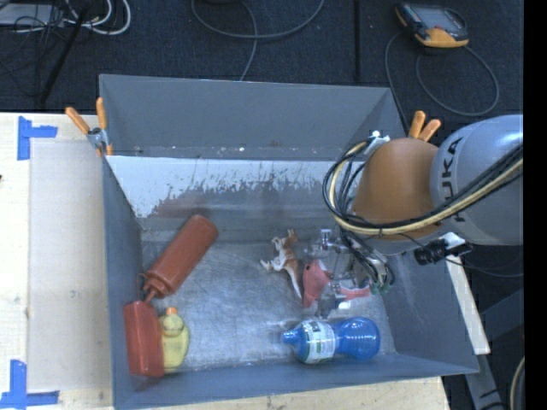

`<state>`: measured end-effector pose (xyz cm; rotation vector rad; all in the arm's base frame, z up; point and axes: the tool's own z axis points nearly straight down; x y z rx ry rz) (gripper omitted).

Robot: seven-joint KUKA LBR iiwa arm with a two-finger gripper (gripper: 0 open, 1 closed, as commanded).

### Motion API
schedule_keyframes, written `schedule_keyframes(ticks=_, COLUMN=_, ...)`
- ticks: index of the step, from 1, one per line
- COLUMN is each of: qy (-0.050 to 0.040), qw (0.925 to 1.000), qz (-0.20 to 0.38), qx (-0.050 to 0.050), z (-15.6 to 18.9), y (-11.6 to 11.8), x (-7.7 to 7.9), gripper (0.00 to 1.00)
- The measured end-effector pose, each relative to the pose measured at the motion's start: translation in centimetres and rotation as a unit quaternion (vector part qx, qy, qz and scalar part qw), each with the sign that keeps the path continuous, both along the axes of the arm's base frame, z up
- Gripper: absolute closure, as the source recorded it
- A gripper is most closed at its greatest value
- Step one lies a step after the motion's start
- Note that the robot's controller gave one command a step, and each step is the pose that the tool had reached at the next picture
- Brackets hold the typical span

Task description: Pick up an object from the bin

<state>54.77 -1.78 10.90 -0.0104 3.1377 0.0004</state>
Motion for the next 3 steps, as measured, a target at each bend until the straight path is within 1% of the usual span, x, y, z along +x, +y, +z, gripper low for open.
schedule_keyframes(ticks=1, qy=0.0025, qw=0.9998, qz=0.019, qx=0.002, z=-3.85, y=-3.56, x=3.55, gripper=0.00)
schedule_keyframes(ticks=2, qy=0.0004, qw=0.9994, qz=0.034, qx=0.001, z=-3.69, y=-4.01, x=3.71, gripper=0.00)
schedule_keyframes(ticks=3, qy=-0.0009, qw=1.0000, qz=0.007, qx=-0.001, z=-3.65, y=-3.18, x=3.42, gripper=0.00)
